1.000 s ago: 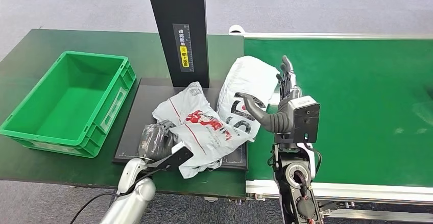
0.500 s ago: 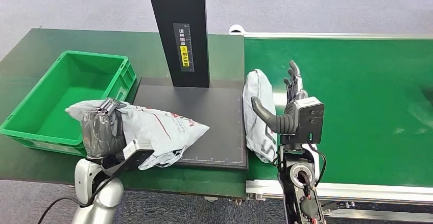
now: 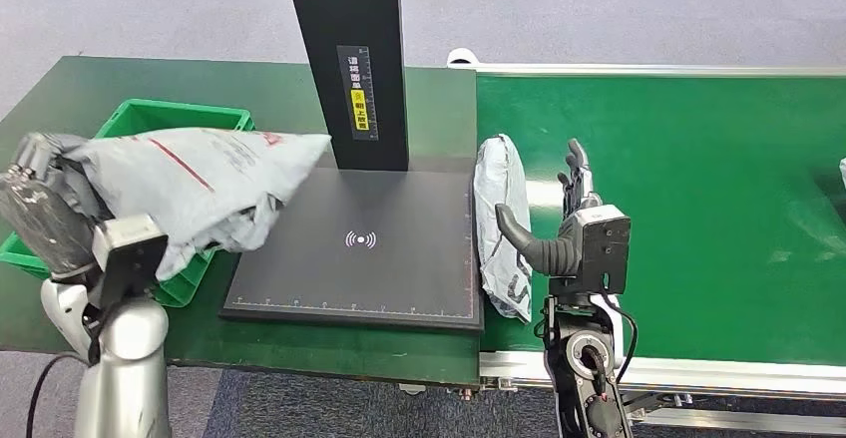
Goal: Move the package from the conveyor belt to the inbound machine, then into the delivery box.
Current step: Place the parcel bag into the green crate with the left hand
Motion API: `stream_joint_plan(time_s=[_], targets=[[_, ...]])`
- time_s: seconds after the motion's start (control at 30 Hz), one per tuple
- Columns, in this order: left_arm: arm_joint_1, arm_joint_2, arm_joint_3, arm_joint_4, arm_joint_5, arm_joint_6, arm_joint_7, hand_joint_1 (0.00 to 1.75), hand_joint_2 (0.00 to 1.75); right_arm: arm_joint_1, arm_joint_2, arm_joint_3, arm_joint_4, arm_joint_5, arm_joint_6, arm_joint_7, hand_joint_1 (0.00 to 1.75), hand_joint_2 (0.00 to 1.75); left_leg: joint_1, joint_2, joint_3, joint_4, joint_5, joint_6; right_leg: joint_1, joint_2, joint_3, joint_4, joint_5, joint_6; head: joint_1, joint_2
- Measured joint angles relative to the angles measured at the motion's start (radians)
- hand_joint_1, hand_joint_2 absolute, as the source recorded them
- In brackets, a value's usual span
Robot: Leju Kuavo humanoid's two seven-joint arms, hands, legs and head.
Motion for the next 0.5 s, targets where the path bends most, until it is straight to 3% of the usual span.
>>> stream_joint_plan(time_s=[0.3, 0.5], targets=[[-0.267, 0.090, 0.113, 0.275, -0.003, -0.019, 0.060, 1.75, 1.75, 0.015, -0.007, 0.008, 0.015, -0.033, -0.002, -0.001, 0.00, 1.75, 0.000, 0.001, 0.000, 0.000, 0.001, 0.000, 0.000, 0.000, 0.000, 0.000, 0.002, -0.001, 0.000, 0.000], [-0.482, 0.159, 0.165, 0.575, -0.115, -0.007, 0.146, 1.75, 1.75, 0.013, -0.017, 0.030, 0.025, -0.064, -0.010, 0.000, 0.00, 1.75, 0.000, 0.001, 0.000, 0.000, 0.001, 0.000, 0.000, 0.000, 0.000, 0.001, 0.002, -0.002, 0.000, 0.000]])
